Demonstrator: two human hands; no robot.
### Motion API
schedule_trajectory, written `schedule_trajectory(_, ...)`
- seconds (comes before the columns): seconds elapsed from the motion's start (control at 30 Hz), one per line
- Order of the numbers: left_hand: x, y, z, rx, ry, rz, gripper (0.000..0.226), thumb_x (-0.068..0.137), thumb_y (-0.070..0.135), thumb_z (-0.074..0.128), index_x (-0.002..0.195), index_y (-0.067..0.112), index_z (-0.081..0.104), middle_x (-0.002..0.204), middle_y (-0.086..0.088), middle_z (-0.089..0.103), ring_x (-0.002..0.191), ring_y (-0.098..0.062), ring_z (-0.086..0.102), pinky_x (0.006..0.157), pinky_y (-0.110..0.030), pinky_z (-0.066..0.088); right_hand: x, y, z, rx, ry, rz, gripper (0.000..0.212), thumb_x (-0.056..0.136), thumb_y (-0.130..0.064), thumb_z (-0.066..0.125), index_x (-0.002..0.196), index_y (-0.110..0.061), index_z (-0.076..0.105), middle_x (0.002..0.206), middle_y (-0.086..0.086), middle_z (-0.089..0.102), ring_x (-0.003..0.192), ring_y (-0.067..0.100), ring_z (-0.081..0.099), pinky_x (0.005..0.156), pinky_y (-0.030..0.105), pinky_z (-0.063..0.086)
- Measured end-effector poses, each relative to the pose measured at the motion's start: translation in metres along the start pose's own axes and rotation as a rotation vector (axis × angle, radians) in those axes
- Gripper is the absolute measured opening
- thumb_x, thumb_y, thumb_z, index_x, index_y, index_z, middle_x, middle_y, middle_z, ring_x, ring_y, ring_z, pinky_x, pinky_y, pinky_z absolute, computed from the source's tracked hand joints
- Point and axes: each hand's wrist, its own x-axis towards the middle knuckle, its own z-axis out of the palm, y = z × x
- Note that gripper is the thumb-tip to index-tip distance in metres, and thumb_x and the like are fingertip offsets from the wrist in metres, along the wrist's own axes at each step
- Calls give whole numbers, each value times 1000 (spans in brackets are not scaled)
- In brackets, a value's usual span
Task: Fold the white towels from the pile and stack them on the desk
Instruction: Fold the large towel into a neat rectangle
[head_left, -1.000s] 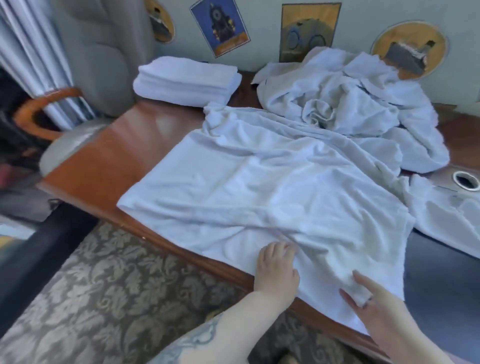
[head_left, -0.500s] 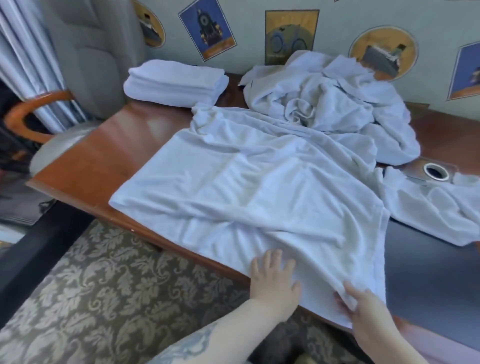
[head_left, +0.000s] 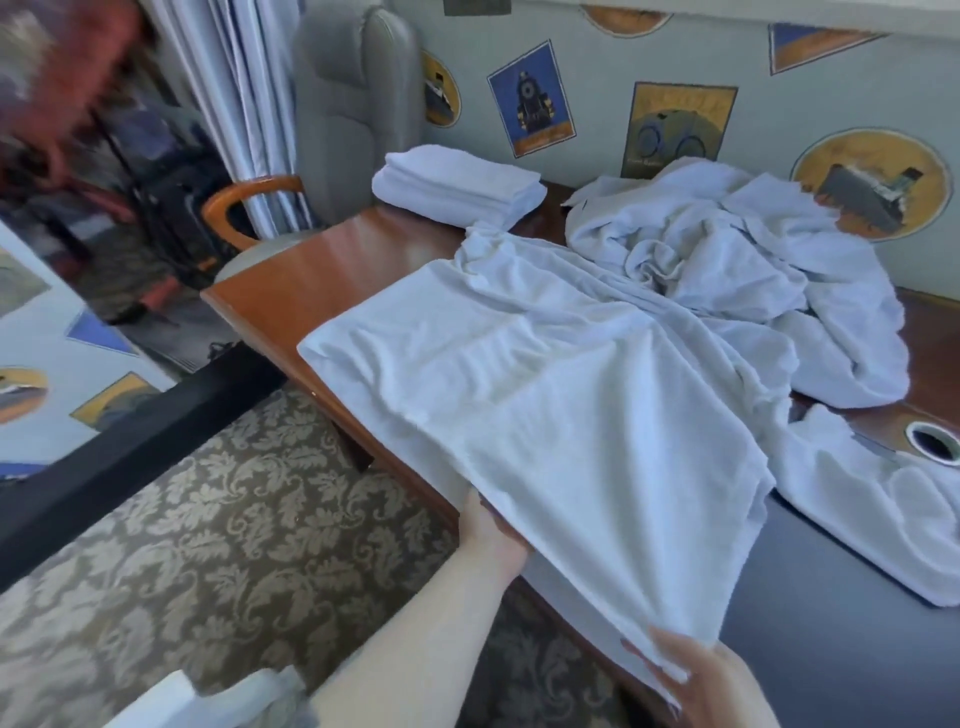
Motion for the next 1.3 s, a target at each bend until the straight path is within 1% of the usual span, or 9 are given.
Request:
schedule_trajectory(0.27,-6,0,-22,20,122,7,27,99,25,56,115,4,64,99,-14,73,88,-32,71,65,-42,57,4,-7,-24,-536,-90,-104,22,88,-7,68,109,-2,65,99,14,72,66,22,61,62,34,47)
schedule_trajectory(0.4,1,-7,-36,12,179,-3,23,101,26,53,106,5,60,103,-13,67,87,-28,64,69,-41,51,-5,-7,-29,-945,-21,-255,22,85,-20,65,70,-4,59,70,14,61,60,20,59,69,41,55)
schedule_trajectory(0.5,5,-10,-34,7,187,22,24,103,27,49,105,6,59,101,-12,67,85,-28,64,68,-42,51,-13,-6,-30,-1078,-21,-320,25,81,-22,66,69,-3,55,64,7,54,58,19,53,63,32,43)
schedule_trajectory(0.8,-3,-21,-21,78,211,124,30,105,18,45,129,4,54,131,-16,60,108,-33,61,99,-49,47,-6,-9,-44,-1405,46,-502,26,83,-24,59,72,-15,37,74,-3,44,60,12,41,52,25,30)
schedule_trajectory(0.87,-5,-23,-19,105,230,134,33,103,9,46,135,4,52,131,-17,60,96,-31,63,91,-46,50,-9,-10,-47,-1423,89,-492,30,78,-29,65,87,-19,38,87,-5,48,72,13,51,57,29,39)
schedule_trajectory(0.97,-9,-19,-17,146,231,110,32,100,0,48,131,2,53,119,-17,64,85,-29,64,75,-43,52,-4,-7,-43,-1446,181,-976,55,65,-19,83,110,-15,51,107,1,55,95,25,56,72,38,47)
schedule_trajectory(1.03,-10,-12,-15,153,225,92,31,97,0,51,128,3,55,106,-15,66,84,-29,65,66,-40,53,-5,-1,-14,-1508,21,-1150,56,74,-24,78,124,-18,52,127,1,54,117,27,52,93,42,44)
schedule_trajectory(1.17,-7,12,-17,218,184,45,31,97,11,55,126,0,57,101,-17,70,91,-32,67,75,-40,54,21,15,69,-1721,-368,-1032,64,99,-50,39,154,-30,15,164,-10,0,150,11,-3,120,32,-1)
schedule_trajectory(1.3,19,62,-23,237,143,47,36,94,18,59,125,1,57,115,-21,67,104,-35,66,94,-44,52,50,18,147,-1741,-346,-989,71,97,-44,44,156,-24,9,164,-3,0,151,15,0,120,33,5)
